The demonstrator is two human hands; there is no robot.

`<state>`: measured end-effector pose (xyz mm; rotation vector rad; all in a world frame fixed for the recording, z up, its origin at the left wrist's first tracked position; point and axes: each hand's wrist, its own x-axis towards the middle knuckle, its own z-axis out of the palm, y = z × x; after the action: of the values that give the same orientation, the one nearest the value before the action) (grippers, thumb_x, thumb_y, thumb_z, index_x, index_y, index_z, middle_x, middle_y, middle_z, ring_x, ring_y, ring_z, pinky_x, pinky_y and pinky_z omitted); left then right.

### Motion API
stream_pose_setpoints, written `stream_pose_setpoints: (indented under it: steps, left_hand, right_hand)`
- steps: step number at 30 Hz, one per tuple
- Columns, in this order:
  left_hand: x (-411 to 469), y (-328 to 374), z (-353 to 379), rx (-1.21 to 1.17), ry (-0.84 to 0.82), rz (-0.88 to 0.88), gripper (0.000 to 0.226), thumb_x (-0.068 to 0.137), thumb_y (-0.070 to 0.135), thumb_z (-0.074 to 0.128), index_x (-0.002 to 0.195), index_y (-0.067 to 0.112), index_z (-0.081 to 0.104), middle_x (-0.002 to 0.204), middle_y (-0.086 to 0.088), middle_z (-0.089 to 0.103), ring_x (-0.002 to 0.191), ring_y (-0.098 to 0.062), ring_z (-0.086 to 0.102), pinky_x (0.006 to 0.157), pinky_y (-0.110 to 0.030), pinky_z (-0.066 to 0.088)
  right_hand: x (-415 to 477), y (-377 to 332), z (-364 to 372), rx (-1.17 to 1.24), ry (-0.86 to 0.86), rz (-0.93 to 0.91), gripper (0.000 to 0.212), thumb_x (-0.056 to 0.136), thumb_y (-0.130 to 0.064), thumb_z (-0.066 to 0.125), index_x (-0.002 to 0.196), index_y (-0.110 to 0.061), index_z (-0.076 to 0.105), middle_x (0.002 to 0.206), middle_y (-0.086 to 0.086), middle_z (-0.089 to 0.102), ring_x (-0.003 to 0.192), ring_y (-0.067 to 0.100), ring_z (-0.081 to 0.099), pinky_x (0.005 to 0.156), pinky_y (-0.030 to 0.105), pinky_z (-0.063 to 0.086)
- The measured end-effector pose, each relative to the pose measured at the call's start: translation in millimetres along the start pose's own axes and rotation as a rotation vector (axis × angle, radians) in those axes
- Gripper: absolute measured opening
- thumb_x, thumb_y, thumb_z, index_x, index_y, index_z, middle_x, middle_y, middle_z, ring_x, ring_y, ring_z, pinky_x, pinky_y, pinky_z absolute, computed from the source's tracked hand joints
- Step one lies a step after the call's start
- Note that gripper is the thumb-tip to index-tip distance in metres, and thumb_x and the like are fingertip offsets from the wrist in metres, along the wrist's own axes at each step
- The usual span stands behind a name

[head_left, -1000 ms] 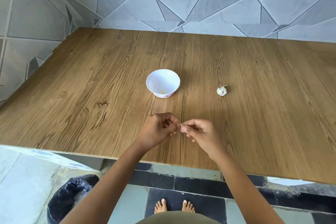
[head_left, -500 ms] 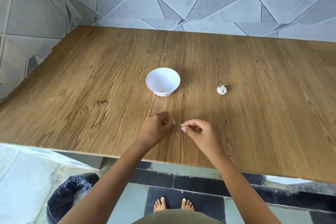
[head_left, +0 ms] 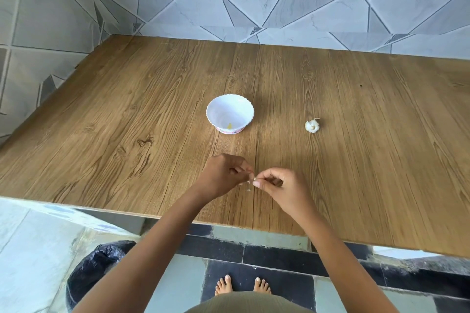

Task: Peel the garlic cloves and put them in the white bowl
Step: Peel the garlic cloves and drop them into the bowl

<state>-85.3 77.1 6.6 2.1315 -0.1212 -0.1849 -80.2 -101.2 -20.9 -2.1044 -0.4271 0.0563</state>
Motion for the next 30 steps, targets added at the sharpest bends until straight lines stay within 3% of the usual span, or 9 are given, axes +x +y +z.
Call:
stream_pose_setpoints:
  steps: [3, 6, 9, 11, 13, 17, 22, 30]
  left_hand:
    - [0.5, 2.7, -1.4, 0.043, -0.081, 0.044, 0.007, 0.086, 0.006, 0.065, 0.085, 0.002, 0.070, 0.064, 0.010, 0.062, 0.055, 0.004, 0.055, 0.058, -0.009, 0.042]
    - [0.8, 1.9, 2.3, 0.033, -0.125, -0.009, 0.015, 0.092, 0.010, 0.058, 0.088, -0.003, 0.065, 0.062, 0.007, 0.058, 0.052, 0.004, 0.052, 0.055, -0.011, 0.039]
    - [1.1, 0.1, 6.1, -0.134, -0.133, -0.121, 0.023, 0.095, 0.012, 0.054, 0.084, -0.007, 0.060, 0.064, -0.005, 0.057, 0.057, -0.012, 0.051, 0.054, -0.019, 0.041]
    - [0.9, -0.8, 7.0, -0.236, -0.140, -0.168, 0.022, 0.097, 0.012, 0.051, 0.083, -0.004, 0.060, 0.067, -0.010, 0.057, 0.061, -0.016, 0.051, 0.055, -0.020, 0.042]
    - [-0.1, -2.3, 6.5, -0.252, -0.149, -0.145, 0.020, 0.098, 0.011, 0.050, 0.084, -0.001, 0.059, 0.070, -0.010, 0.058, 0.062, -0.013, 0.052, 0.056, -0.020, 0.043]
    - [-1.8, -6.4, 6.7, -0.114, -0.121, 0.023, 0.017, 0.098, 0.012, 0.048, 0.086, 0.003, 0.056, 0.070, -0.005, 0.059, 0.061, -0.006, 0.051, 0.061, -0.023, 0.042]
    - [-0.2, -12.0, 11.0, 0.051, 0.042, 0.253, 0.015, 0.093, 0.015, 0.047, 0.087, 0.004, 0.057, 0.073, 0.013, 0.051, 0.064, 0.000, 0.049, 0.061, -0.016, 0.040]
    - [0.7, -10.2, 7.0, 0.143, 0.108, 0.478, 0.020, 0.094, 0.017, 0.048, 0.088, 0.001, 0.059, 0.082, 0.001, 0.056, 0.072, -0.002, 0.049, 0.068, -0.008, 0.038]
  right_hand:
    - [0.3, -1.5, -2.7, 0.004, -0.016, -0.025, 0.005, 0.078, -0.017, 0.075, 0.083, -0.016, 0.074, 0.072, -0.015, 0.067, 0.064, -0.003, 0.060, 0.058, 0.009, 0.045]
    - [1.3, -3.5, -2.7, -0.195, 0.075, -0.198, 0.004, 0.079, -0.016, 0.074, 0.082, -0.014, 0.073, 0.070, -0.012, 0.068, 0.054, 0.000, 0.059, 0.051, 0.018, 0.050]
    - [4.3, -3.7, 0.0, -0.439, 0.188, -0.452, 0.018, 0.085, -0.021, 0.058, 0.077, -0.012, 0.071, 0.064, -0.004, 0.067, 0.049, 0.008, 0.058, 0.040, 0.026, 0.049]
    - [4.5, -2.0, 0.8, -0.451, 0.183, -0.473, 0.023, 0.087, -0.024, 0.053, 0.078, -0.012, 0.070, 0.065, -0.004, 0.066, 0.051, 0.006, 0.056, 0.041, 0.024, 0.048]
    - [2.9, -3.0, -1.7, -0.308, 0.128, -0.347, 0.016, 0.087, -0.023, 0.059, 0.082, -0.015, 0.072, 0.066, -0.009, 0.066, 0.050, 0.001, 0.051, 0.044, 0.018, 0.044]
    - [3.6, -7.9, -7.7, 0.061, -0.029, -0.022, 0.007, 0.087, -0.013, 0.066, 0.089, -0.015, 0.072, 0.074, -0.014, 0.067, 0.063, 0.002, 0.062, 0.056, 0.013, 0.047]
    - [6.4, -19.8, -11.8, 0.305, -0.126, 0.215, 0.010, 0.089, -0.010, 0.062, 0.087, -0.016, 0.069, 0.074, -0.006, 0.070, 0.059, 0.000, 0.059, 0.051, 0.013, 0.043]
    - [10.0, -26.1, -15.7, 0.881, -0.266, 0.688, 0.013, 0.089, -0.007, 0.057, 0.082, -0.004, 0.067, 0.065, 0.002, 0.064, 0.051, 0.006, 0.052, 0.042, 0.013, 0.039]
